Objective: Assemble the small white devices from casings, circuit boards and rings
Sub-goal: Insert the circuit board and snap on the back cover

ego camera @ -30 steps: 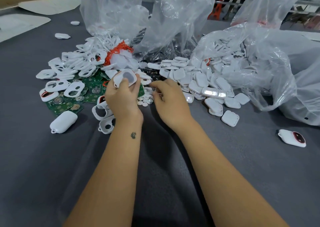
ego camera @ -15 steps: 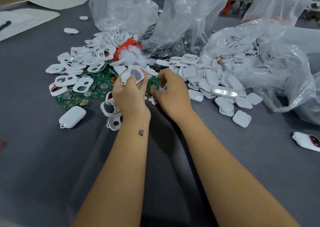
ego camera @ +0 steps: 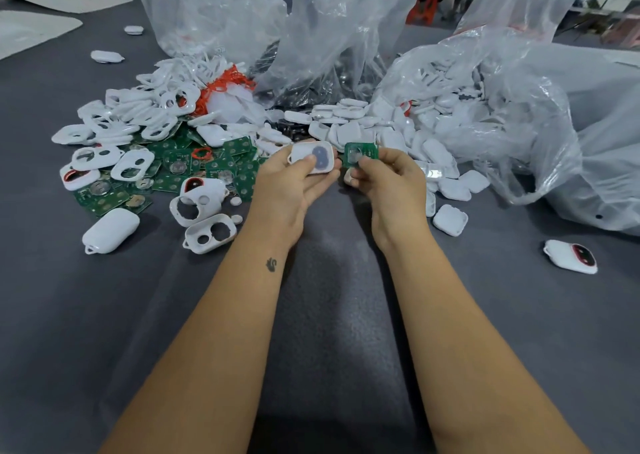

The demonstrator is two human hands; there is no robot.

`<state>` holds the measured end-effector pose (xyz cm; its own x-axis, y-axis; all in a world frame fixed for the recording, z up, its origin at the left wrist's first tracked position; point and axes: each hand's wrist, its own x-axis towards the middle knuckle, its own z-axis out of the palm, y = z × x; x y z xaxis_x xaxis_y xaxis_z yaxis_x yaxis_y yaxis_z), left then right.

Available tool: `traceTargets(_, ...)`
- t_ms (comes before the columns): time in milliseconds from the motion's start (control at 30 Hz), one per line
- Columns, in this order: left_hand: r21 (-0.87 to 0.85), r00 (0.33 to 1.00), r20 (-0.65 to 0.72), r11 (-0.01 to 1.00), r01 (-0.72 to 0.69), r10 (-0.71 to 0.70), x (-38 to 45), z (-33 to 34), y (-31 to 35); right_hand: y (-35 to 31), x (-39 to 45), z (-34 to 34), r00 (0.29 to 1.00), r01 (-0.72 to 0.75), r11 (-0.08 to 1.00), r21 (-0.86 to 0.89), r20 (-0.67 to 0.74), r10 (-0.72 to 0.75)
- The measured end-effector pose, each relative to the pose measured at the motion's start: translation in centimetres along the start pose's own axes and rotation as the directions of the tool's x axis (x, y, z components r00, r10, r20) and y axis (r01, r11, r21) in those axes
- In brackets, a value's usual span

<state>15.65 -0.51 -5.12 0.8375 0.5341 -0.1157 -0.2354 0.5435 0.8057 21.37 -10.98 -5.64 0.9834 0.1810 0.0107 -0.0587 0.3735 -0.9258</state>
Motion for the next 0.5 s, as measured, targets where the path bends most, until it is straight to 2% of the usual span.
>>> traceTargets(100,0.060,0.999,0.039,0.998,0.030,-0.032,-0.25,0.08,-0.31,0.02,0.17,-0.18,1.000,-0.025,0.997,0.067,0.002,0.025)
traceTargets(267,0.041,0.996,0.043,0.996,0.073,-0.074,-0.13,0.21,-0.26,0.04,0.00,-0.39,0.999,0.018,0.996,0.085,0.033,-0.021)
traceTargets(500,-0.151,0.976,0.122,0.968,0.198,-0.181,-0.01,-0.04,-0.01,-0.10,-0.18,-0.33,0.998,0.043,0.996,0.082,0.052,-0.048)
